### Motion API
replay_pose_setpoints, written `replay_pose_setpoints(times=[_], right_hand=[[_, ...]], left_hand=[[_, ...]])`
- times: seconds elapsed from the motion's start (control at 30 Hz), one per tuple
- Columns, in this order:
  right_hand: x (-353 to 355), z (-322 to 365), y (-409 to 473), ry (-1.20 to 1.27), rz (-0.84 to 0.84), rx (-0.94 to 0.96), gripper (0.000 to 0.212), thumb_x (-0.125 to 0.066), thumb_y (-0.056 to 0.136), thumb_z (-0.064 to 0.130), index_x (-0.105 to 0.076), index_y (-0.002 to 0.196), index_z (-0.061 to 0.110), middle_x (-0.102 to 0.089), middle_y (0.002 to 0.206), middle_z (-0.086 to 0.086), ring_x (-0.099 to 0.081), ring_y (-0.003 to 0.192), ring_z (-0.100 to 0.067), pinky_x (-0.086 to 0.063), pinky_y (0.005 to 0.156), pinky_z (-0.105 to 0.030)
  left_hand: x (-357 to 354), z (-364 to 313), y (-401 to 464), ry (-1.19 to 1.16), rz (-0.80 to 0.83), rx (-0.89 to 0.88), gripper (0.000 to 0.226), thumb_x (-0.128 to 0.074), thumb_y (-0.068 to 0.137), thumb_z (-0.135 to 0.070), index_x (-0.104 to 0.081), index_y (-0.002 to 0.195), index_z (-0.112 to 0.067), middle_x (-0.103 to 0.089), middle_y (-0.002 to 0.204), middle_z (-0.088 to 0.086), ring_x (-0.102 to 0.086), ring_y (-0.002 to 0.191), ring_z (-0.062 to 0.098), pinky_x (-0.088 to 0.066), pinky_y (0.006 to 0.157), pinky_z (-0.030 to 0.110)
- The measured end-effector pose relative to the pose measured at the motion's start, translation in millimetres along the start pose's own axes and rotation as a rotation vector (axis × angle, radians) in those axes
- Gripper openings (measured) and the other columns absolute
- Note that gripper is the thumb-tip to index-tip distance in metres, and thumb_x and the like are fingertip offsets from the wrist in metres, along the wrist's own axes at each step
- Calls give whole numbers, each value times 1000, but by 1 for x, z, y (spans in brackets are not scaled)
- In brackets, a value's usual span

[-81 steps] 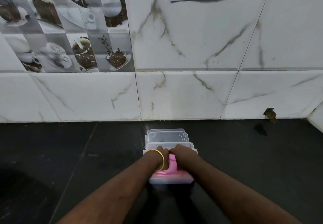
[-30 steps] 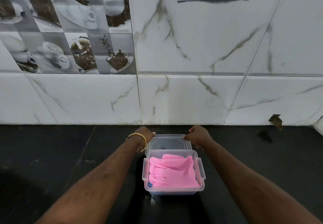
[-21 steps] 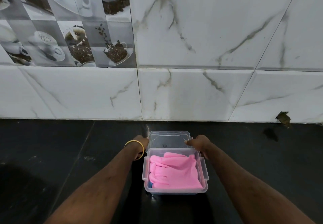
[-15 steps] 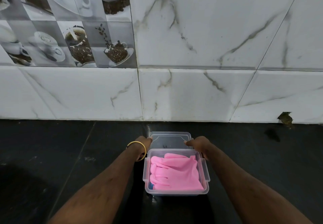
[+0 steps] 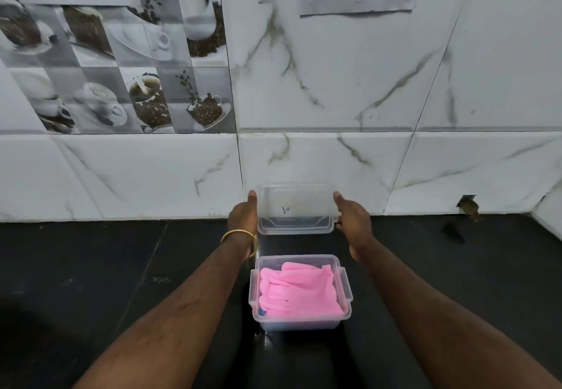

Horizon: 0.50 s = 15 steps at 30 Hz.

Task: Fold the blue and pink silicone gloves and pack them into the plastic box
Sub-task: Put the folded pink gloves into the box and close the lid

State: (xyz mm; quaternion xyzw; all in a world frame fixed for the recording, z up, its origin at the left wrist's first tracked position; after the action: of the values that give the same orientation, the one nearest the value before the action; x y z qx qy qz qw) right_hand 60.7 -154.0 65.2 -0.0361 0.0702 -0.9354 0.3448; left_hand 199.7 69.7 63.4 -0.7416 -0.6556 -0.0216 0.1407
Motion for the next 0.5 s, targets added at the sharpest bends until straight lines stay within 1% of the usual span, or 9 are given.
replay_pose_setpoints(times=[0.03, 0.07, 0.13, 0.2, 0.23, 0.33, 0.37, 0.43, 0.5], right_hand=[[2, 4, -5, 104, -20, -17, 53, -63, 88, 54, -67, 98, 3, -68, 93, -8, -62, 85, -21, -51, 80, -37], [5, 7, -10, 207, -36, -45, 50, -62, 88, 54, -66, 94, 4, -64, 87, -5, -59, 81, -18, -51, 78, -35], [10, 9, -21, 342, -76, -91, 40, -66, 88, 49, -63, 82, 9, -56, 75, -2, -54, 69, -14, -53, 73, -29], [17, 8, -30, 332, -110, -81, 32, -74, 85, 36, -60, 75, 9, -52, 68, -3, -46, 59, -15, -50, 54, -22], [20, 7, -33, 296, -127, -65, 28, -78, 82, 27, -62, 78, 5, -56, 71, -7, -48, 60, -17, -49, 53, -24], [28, -1, -44, 214, -184, -34, 30, -83, 75, 5, -66, 98, -2, -67, 90, -13, -60, 78, -21, -54, 67, -26], [29, -4, -48, 202, -183, -30, 31, -82, 73, -1, -66, 100, -2, -69, 93, -14, -63, 79, -21, -54, 68, -25], [29, -13, -55, 136, -166, -30, 36, -80, 72, -7, -67, 105, -4, -70, 98, -16, -65, 81, -21, -57, 74, -30], [30, -23, -62, 33, -155, -28, 43, -80, 71, -7, -67, 112, -1, -71, 102, -15, -67, 89, -25, -58, 86, -39]], left_hand=[[4, -3, -5, -96, -49, 15, 61, -39, 92, -62, -67, 81, -9, -70, 99, 20, -65, 91, 37, -55, 86, 45], [7, -3, -12, -206, -86, 43, 57, -43, 91, -63, -66, 77, -12, -71, 92, 14, -65, 83, 32, -54, 76, 39], [12, -2, -26, -408, -103, 101, 49, -54, 88, -60, -65, 75, -14, -67, 78, 3, -59, 66, 20, -45, 57, 28], [16, 2, -37, -465, -92, 107, 39, -68, 84, -47, -62, 73, -10, -60, 67, 3, -52, 57, 17, -41, 52, 25], [18, 4, -43, -446, -100, 100, 32, -75, 81, -37, -62, 73, -8, -60, 65, 5, -52, 56, 18, -44, 54, 26], [25, 12, -61, -392, -109, 90, 16, -81, 75, -10, -69, 85, -5, -68, 75, 7, -61, 68, 20, -54, 70, 29], [27, 15, -66, -369, -106, 72, 16, -80, 74, -6, -69, 86, -5, -69, 75, 6, -62, 69, 20, -53, 68, 27], [32, 20, -75, -241, -102, 18, 14, -80, 74, -6, -71, 86, -6, -70, 73, 4, -62, 66, 19, -51, 62, 24], [38, 24, -84, -79, -106, -25, 15, -80, 74, -11, -72, 86, -9, -72, 77, 5, -65, 68, 18, -55, 66, 27]])
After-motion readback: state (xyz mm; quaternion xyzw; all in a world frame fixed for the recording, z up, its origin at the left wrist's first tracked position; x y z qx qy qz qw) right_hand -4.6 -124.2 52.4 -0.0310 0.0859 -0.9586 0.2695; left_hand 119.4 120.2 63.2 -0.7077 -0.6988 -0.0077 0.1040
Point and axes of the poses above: each hand's wrist, its own y-axis towards the middle knuckle, its own x-axis out of the back of the hand, z = x × y, the point moved 5 cm from there along y, towards the middle knuckle
